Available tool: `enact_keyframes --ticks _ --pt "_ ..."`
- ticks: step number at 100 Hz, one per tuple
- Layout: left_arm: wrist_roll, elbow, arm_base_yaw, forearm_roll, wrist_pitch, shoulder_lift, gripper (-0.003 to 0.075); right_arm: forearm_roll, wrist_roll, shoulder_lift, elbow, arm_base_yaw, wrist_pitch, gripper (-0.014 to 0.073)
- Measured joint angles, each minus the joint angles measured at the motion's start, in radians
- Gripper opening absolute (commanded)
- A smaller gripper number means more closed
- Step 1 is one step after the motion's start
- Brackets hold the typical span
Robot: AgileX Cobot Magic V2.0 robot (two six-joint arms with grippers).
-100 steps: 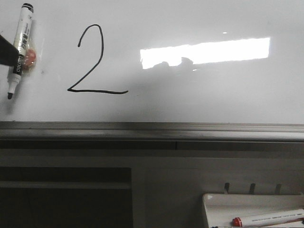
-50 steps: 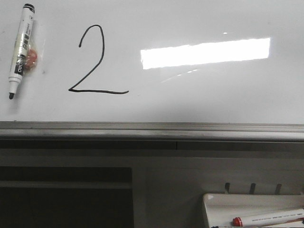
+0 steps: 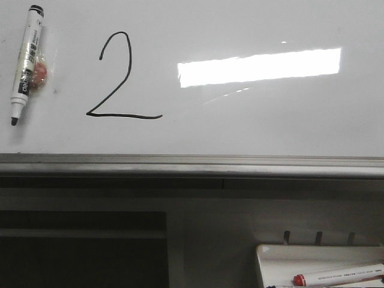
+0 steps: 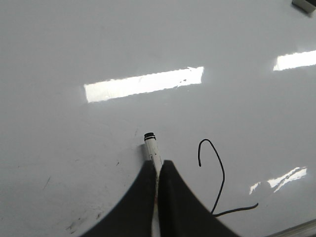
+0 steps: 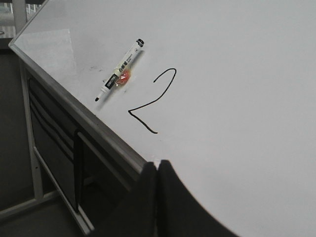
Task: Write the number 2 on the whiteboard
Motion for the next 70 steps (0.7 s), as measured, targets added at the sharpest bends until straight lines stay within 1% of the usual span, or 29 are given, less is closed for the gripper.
enact_keyframes --ticks 10,20,70 --pt "0.0 0.004 0.0 0.0 0.007 0.0 -0.002 0.0 0.0 -0.075 0.029 0.0 0.0 -0.0057" --pt "0.0 0.004 0.0 0.0 0.009 0.0 -0.002 0.0 0.0 -0.107 0.038 0.0 0.0 -0.0057" --pt "0.0 0.004 0.0 0.0 0.013 0.0 -0.002 0.0 0.002 -0.112 0.039 0.0 0.0 -0.0057"
